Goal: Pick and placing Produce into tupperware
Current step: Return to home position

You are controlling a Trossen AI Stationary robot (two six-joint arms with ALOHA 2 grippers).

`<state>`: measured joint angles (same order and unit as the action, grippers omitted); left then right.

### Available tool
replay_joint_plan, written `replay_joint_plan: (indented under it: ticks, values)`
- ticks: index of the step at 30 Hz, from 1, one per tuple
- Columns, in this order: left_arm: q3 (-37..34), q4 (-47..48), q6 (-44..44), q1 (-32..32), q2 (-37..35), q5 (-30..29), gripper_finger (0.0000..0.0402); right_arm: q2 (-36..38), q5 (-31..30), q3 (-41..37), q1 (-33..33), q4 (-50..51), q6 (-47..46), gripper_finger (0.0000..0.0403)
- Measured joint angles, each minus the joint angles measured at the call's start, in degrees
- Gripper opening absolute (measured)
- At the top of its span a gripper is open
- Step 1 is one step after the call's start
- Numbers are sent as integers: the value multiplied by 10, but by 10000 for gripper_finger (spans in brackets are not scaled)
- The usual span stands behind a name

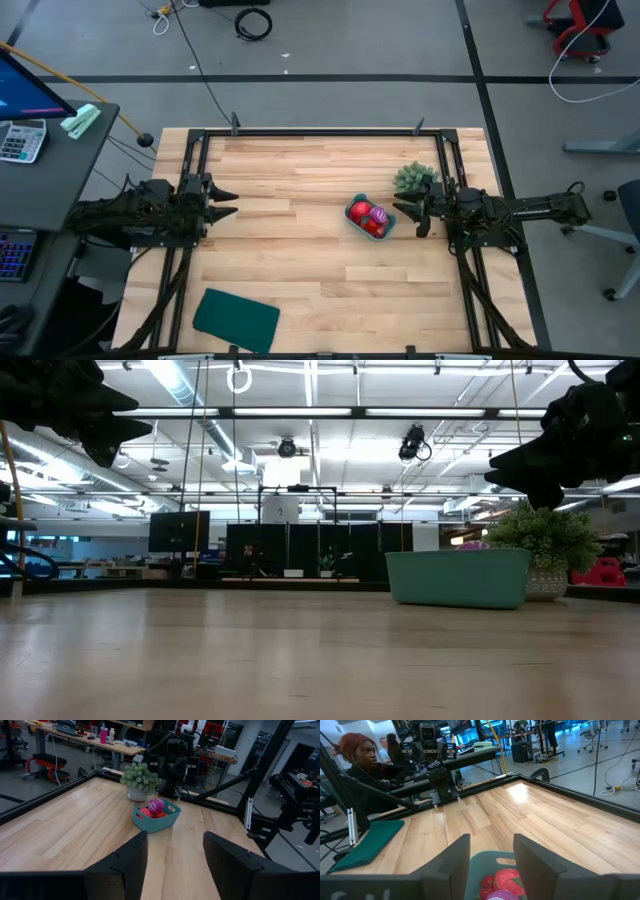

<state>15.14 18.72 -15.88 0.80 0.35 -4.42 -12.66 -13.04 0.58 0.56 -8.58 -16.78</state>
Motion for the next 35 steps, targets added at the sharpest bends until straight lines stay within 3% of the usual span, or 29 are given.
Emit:
replay_joint_plan:
  ticks: [35]
  values:
    - [0,0,0,0,0,0,199,0,0,0,0,0,0,159]
